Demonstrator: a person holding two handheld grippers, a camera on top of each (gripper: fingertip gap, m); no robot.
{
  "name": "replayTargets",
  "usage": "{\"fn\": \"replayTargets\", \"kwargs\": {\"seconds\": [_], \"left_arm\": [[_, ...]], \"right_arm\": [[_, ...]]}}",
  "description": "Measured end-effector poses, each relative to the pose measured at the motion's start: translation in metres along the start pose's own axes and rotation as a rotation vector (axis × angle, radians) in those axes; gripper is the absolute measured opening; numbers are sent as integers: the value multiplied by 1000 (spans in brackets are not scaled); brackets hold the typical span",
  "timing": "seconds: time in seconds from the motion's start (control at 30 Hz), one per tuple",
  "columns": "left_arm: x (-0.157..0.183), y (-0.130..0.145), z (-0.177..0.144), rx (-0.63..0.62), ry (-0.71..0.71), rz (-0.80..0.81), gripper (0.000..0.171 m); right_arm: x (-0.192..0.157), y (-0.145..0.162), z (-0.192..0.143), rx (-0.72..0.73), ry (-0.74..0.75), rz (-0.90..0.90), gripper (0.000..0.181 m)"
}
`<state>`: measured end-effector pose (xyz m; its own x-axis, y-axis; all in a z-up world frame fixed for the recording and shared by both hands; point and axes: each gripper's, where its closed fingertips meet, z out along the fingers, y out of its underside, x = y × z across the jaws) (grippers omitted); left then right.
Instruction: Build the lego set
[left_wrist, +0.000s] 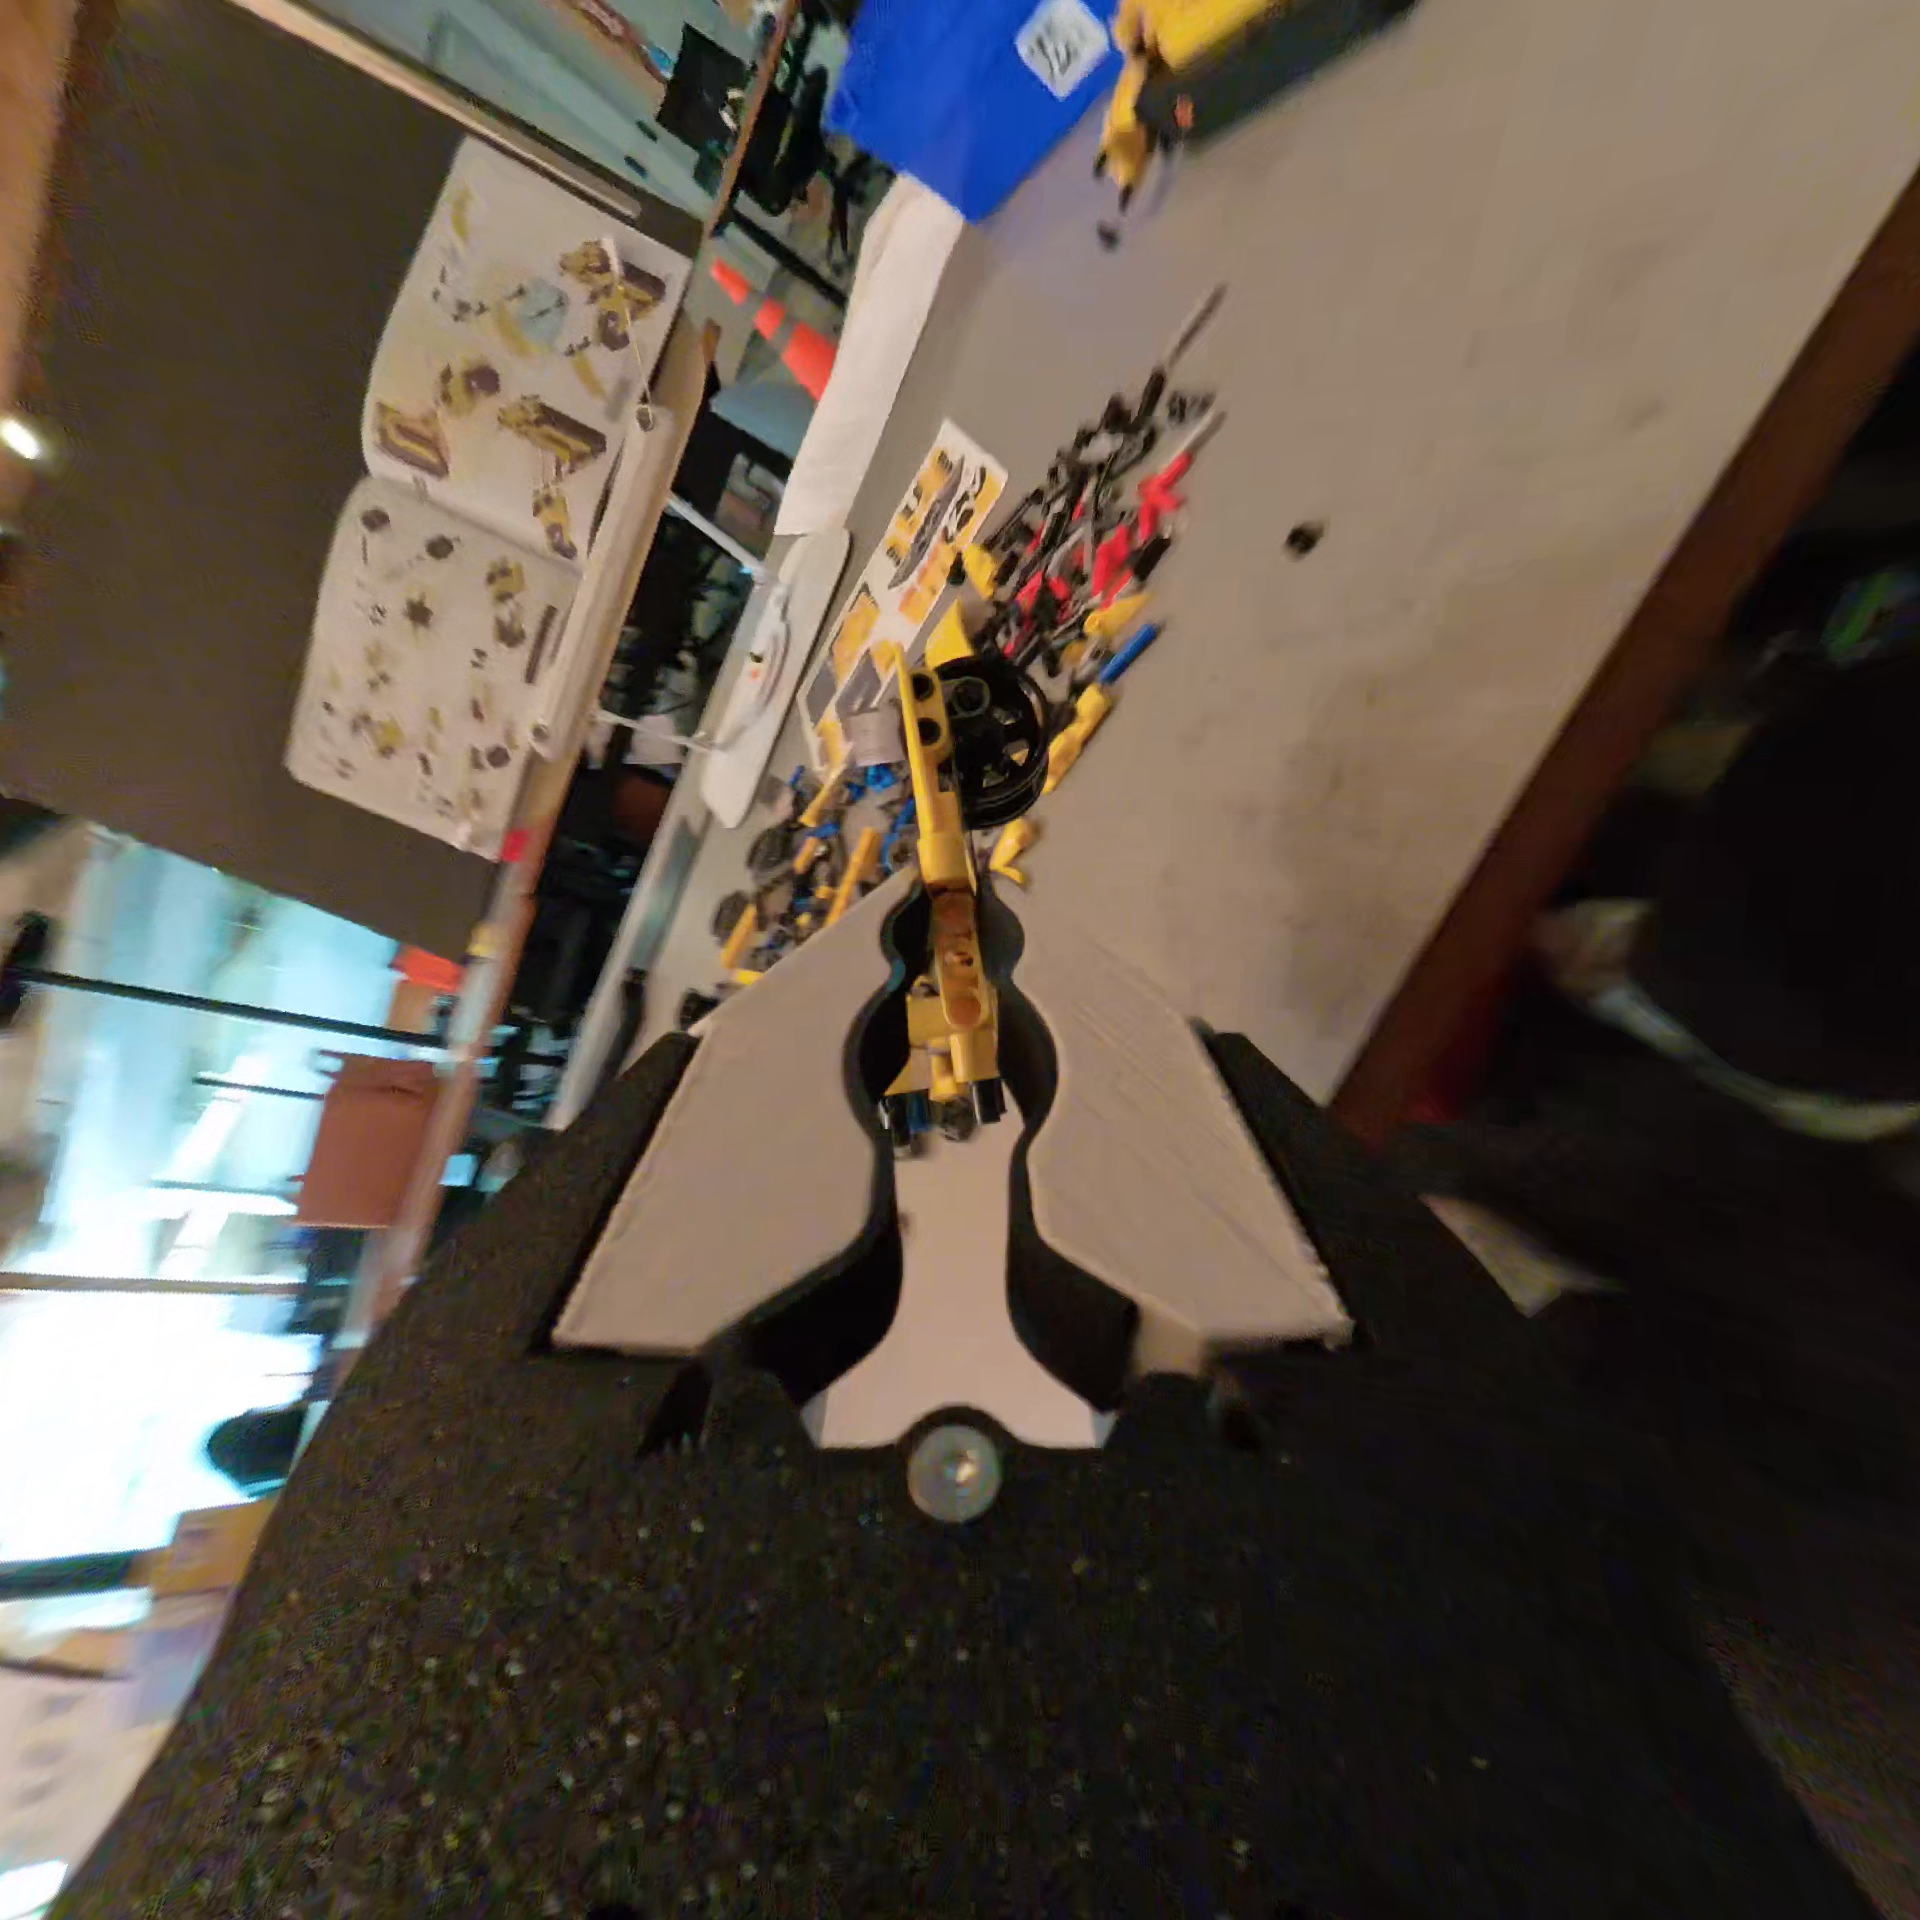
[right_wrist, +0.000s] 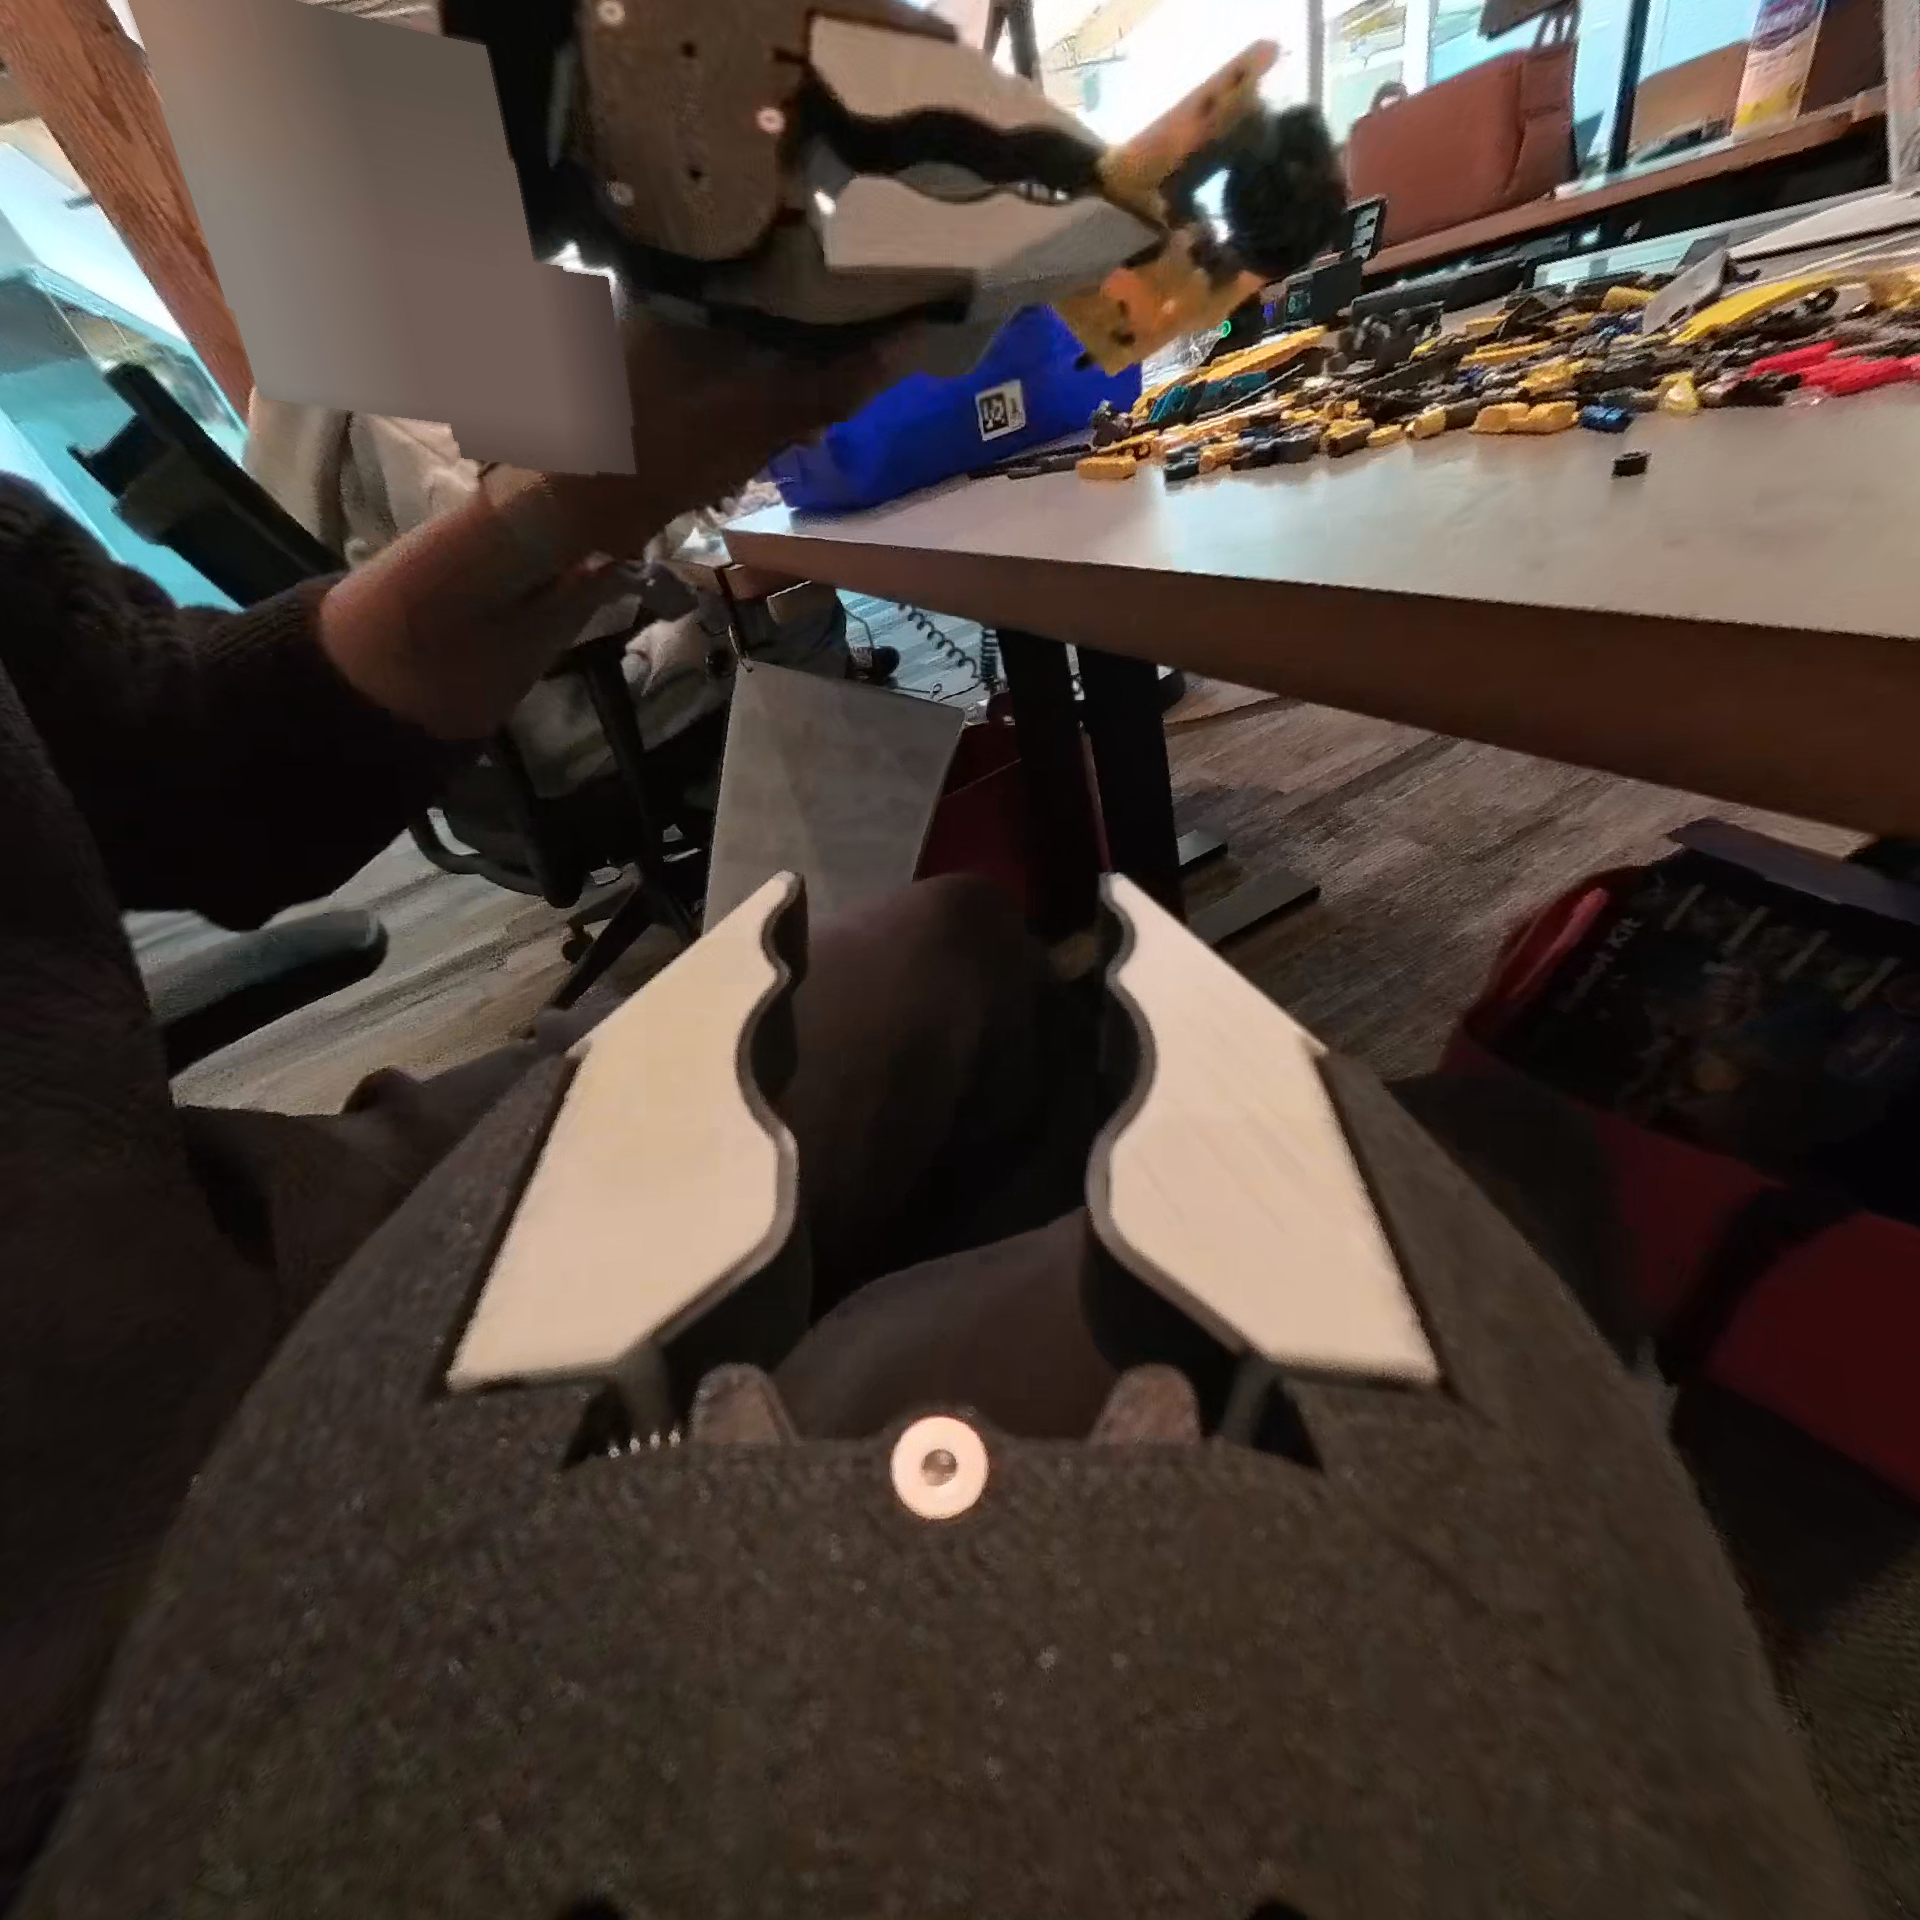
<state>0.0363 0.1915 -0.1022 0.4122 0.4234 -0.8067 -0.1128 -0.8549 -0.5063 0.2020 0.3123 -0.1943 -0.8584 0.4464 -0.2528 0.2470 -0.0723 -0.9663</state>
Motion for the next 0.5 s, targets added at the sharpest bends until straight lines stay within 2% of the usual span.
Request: {"fn": "replayTargets", "kwargs": {"seconds": [0.1, 0.2, 0.27, 0.37, 0.47, 0.5], "left_arm": [[11, 12, 40, -99, -9, 216, 8], [33, 11, 59, -52, 20, 384, 8], [40, 10, 64, -21, 12, 433, 8], [52, 8, 61, 49, 80, 412, 13], [60, 8, 55, 89, 201, 284, 18], [57, 10, 54, 78, 212, 239, 28]], "right_arm": [[18, 3, 23, -10, -15, 23, 53], [37, 5, 43, -28, -32, 42, 53], [48, 5, 51, -41, -31, 32, 53], [59, -5, 61, -33, -36, -12, 53], [52, -36, 73, 18, -86, -118, 53], [47, -47, 77, 41, -104, -160, 53]]}}
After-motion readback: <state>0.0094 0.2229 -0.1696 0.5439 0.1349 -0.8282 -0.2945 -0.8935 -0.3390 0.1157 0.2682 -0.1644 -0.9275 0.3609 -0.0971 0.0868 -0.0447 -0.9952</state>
